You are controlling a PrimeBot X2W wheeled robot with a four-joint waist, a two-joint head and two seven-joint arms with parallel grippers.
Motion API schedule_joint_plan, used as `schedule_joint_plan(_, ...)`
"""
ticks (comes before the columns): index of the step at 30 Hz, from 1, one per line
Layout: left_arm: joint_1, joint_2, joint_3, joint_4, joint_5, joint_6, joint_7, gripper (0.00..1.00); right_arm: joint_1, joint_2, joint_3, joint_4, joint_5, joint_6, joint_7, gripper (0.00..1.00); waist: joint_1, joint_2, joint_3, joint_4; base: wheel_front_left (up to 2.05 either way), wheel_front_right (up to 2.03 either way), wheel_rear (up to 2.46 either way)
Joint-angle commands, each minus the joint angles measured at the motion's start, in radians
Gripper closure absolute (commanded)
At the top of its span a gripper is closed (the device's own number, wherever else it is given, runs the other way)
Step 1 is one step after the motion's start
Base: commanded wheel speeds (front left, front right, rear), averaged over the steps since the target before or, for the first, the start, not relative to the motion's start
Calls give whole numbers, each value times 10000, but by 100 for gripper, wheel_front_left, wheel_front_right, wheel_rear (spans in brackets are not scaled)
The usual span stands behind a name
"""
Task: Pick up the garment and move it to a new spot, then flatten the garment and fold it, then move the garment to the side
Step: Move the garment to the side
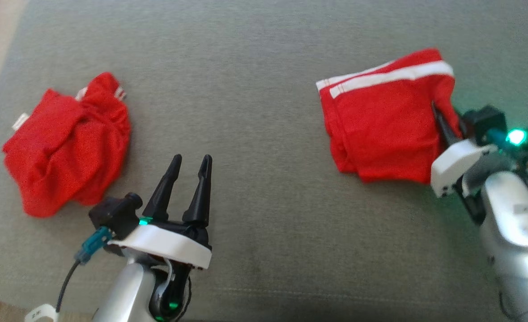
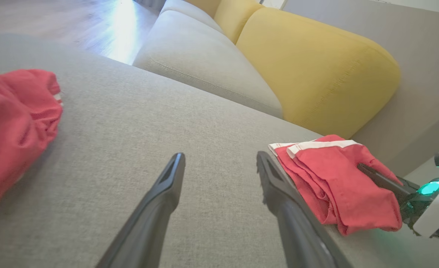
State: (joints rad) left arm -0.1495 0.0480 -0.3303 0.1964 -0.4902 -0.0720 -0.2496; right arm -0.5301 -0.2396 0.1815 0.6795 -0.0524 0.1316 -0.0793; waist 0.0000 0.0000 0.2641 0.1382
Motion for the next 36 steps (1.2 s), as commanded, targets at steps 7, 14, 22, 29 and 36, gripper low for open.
schedule_joint_plan(7,-566,22,344,-411,469,-274,-122,0,-1315,-1305,426,-575,132,-9,384,100,0,0,771,-1287,0,0,0)
schedule_joint_plan(14,-1659,22,303,-436,1005,-486,-122,0,-2223,-1889,-250,-977,546,-9,651,100,0,0,1937,-2124,0,0,0)
schedule_joint_plan(22,-2846,22,185,-566,1179,-573,-122,0,-2537,-1416,-2113,-1627,120,-9,754,100,0,0,2796,-2507,0,0,0)
schedule_joint_plan(29,-3122,22,81,-720,1102,-583,-122,0,-2255,-759,-3073,-2311,-645,-9,786,100,0,0,3008,-2496,0,0,0)
schedule_joint_plan(36,-2984,22,146,-638,1044,-585,-122,0,-2037,-720,-3174,-2539,-580,-9,821,100,0,0,2953,-2411,0,0,0)
